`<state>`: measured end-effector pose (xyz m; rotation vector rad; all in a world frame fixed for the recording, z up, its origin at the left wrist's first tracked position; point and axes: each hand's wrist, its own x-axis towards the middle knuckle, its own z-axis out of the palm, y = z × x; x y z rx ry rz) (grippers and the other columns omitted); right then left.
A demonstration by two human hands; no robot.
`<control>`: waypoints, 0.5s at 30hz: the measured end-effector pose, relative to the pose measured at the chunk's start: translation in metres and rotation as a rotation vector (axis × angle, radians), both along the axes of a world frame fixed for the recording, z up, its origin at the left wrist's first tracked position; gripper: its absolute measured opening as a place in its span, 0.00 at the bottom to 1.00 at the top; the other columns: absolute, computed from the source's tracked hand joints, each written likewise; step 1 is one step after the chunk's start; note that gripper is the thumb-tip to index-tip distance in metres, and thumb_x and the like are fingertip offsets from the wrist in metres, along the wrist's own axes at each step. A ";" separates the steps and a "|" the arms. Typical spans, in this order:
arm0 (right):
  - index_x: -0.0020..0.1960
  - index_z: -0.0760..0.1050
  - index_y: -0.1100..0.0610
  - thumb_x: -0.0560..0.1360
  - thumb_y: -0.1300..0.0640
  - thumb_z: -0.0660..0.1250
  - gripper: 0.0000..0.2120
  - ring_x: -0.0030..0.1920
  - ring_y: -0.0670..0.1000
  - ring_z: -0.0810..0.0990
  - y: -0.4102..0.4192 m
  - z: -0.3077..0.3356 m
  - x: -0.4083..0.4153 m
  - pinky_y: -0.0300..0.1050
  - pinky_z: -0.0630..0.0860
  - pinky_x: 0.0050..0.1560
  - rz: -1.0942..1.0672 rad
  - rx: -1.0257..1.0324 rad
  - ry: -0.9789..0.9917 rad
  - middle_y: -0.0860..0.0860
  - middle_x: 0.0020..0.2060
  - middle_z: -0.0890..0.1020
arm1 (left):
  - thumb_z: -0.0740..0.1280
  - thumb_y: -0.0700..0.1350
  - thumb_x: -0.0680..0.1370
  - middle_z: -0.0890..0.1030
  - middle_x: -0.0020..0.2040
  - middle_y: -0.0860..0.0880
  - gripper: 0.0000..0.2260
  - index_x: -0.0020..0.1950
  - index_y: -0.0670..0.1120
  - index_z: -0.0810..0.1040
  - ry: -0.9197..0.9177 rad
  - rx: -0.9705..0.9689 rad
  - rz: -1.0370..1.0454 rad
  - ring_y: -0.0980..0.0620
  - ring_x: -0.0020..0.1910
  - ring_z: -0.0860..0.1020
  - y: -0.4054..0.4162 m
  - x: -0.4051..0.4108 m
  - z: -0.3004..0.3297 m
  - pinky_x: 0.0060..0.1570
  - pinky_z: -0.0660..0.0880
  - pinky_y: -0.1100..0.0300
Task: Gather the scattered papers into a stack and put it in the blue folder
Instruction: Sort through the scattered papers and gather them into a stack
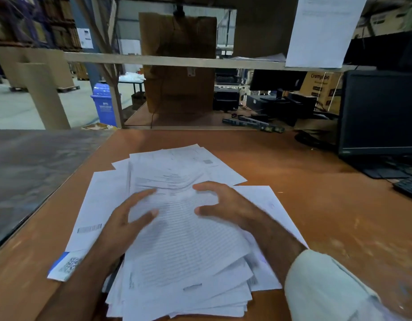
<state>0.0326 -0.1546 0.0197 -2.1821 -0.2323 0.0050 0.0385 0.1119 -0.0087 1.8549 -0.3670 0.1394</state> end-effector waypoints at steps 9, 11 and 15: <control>0.74 0.70 0.46 0.84 0.39 0.51 0.24 0.75 0.53 0.68 0.016 -0.002 0.078 0.51 0.61 0.75 -0.252 -0.220 -0.025 0.47 0.74 0.72 | 0.70 0.33 0.74 0.86 0.52 0.58 0.18 0.45 0.57 0.88 0.035 -0.163 0.140 0.58 0.56 0.82 0.046 0.023 0.000 0.59 0.75 0.53; 0.79 0.62 0.41 0.83 0.34 0.47 0.27 0.79 0.50 0.60 0.012 -0.012 0.080 0.53 0.50 0.80 -0.217 -0.256 0.133 0.43 0.79 0.64 | 0.66 0.27 0.76 0.87 0.49 0.59 0.23 0.42 0.56 0.88 0.025 -0.213 0.191 0.60 0.53 0.82 0.052 0.023 -0.002 0.53 0.76 0.58; 0.80 0.57 0.37 0.81 0.31 0.43 0.29 0.81 0.47 0.53 0.003 -0.032 0.076 0.60 0.45 0.79 -0.183 -0.514 0.120 0.42 0.81 0.56 | 0.63 0.26 0.78 0.83 0.49 0.58 0.16 0.48 0.44 0.84 -0.008 -0.278 0.326 0.60 0.50 0.80 0.053 0.018 0.004 0.48 0.77 0.61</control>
